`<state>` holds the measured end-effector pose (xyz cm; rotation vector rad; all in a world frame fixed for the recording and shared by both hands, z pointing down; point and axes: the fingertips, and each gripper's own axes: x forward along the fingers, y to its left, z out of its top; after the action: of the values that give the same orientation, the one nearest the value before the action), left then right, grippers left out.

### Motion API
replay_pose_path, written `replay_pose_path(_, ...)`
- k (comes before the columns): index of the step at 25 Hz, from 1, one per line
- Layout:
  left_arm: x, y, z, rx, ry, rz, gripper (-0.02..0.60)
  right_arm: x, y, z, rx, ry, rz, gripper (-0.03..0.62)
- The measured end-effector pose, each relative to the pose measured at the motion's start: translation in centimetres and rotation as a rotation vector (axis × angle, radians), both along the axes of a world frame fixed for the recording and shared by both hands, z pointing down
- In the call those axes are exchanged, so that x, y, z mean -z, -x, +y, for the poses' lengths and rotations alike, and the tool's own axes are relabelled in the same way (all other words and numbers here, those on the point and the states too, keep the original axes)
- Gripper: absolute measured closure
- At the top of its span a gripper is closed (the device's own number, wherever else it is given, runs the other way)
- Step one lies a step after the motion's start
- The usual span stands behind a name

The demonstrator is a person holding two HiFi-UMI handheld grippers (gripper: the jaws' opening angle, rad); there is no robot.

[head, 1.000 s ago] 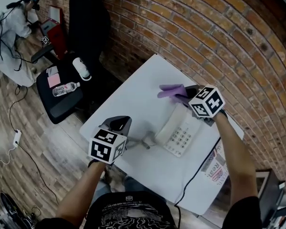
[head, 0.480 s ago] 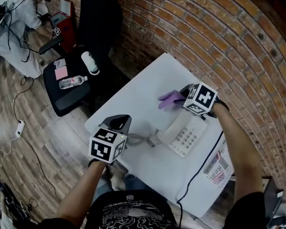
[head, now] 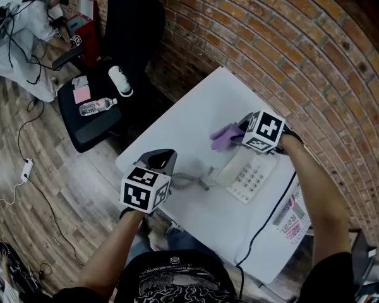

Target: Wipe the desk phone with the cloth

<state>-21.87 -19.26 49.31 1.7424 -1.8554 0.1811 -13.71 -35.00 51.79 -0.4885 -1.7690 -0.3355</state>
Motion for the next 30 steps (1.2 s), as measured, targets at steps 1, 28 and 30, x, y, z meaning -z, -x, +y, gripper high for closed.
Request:
replay_pose_path(1,0.0,0.0,0.1,-0.001,-0.001,0.001,0.575,-0.1,0.0,0.2,0.0,0.002,0.005,0.546)
replay_pose_path(28,1.4,0.7,3.9,-0.107,-0.043,0.008,0.575,-0.9,-0.8,9.2,-0.107,0.039,0.039,0.546)
replay_pose_path(30,1.5,0.6,4.3,-0.122,-0.045,0.007,0.575,-1.1,-0.9,10.0,-0.117,0.043,0.039,0.546)
